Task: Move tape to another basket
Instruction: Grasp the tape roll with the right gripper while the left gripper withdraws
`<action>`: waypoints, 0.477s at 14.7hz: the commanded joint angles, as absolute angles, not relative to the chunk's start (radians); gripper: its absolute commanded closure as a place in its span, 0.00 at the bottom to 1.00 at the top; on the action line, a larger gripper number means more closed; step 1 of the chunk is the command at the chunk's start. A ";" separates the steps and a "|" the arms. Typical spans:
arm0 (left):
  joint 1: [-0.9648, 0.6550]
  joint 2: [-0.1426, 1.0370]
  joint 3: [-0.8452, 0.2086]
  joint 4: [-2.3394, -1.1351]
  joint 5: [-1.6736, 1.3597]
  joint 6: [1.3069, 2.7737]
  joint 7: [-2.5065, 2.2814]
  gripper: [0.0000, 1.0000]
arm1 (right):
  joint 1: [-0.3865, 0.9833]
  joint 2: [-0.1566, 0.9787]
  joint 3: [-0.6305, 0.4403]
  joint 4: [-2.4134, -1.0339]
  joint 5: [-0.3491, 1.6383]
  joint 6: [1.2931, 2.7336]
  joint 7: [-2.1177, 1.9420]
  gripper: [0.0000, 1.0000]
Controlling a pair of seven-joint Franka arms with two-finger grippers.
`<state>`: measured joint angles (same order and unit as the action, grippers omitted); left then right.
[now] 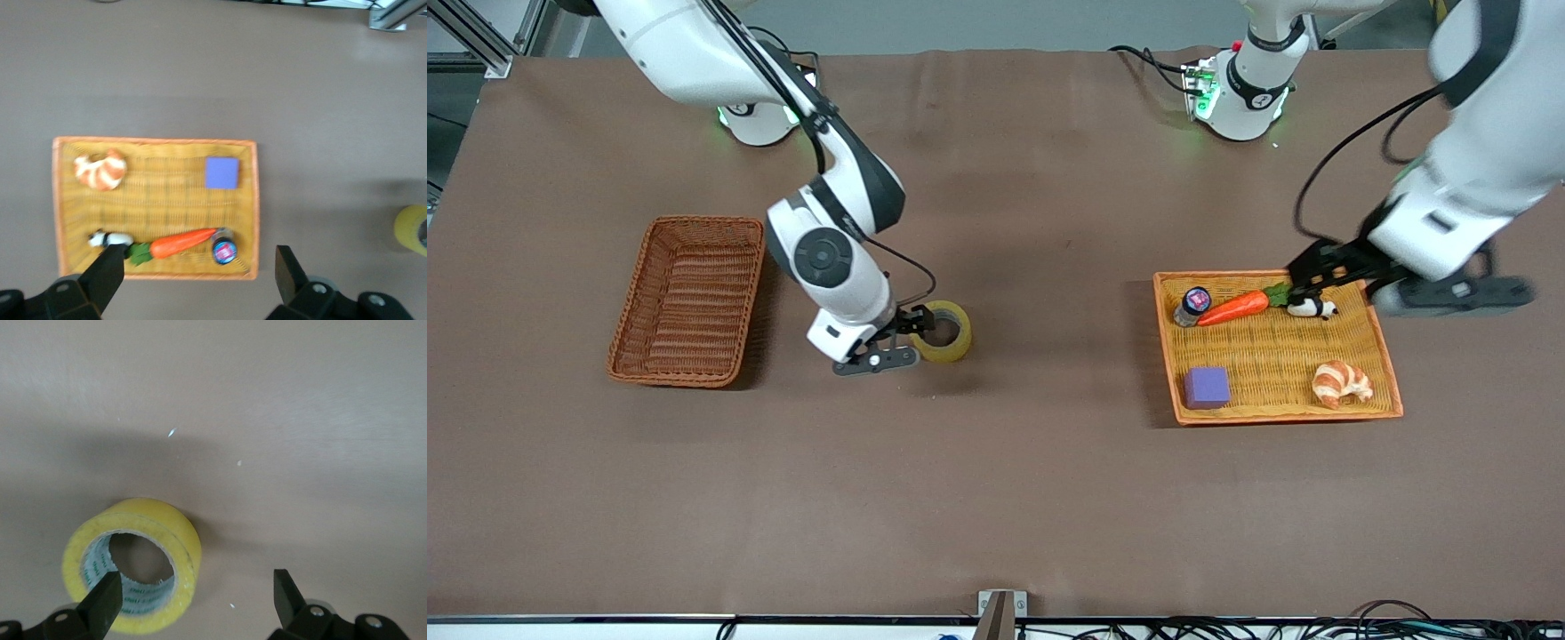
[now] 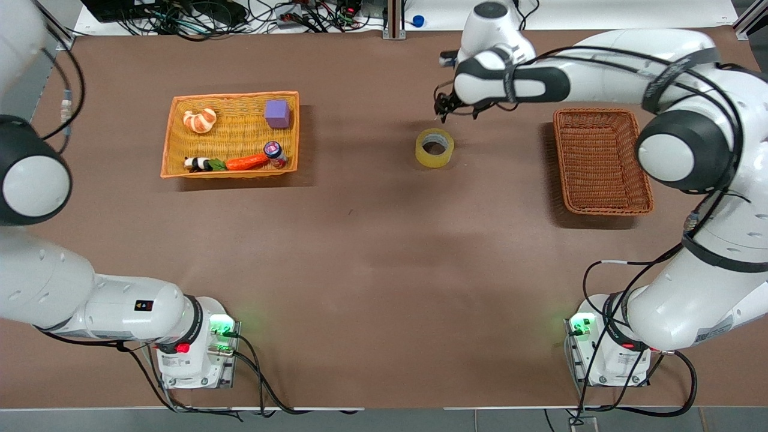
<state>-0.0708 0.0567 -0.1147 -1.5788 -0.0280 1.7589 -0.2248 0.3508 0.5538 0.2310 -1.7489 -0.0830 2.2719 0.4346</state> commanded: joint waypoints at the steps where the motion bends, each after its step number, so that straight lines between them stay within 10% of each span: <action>1: -0.069 -0.004 -0.083 -1.620 -0.046 1.723 -0.167 0.00 | 0.367 0.595 0.236 -1.750 -0.107 2.313 0.454 0.00; 7: -0.083 -0.041 -0.023 -1.640 -0.060 1.680 -0.118 0.00 | 0.406 0.627 0.238 -1.788 -0.120 2.345 0.457 0.00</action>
<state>-0.0718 -0.0189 -0.0385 -1.6140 -0.0391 1.6847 -0.1366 0.3953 0.6358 0.2332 -1.7522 -0.0988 2.3112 0.4346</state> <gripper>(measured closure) 0.000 0.000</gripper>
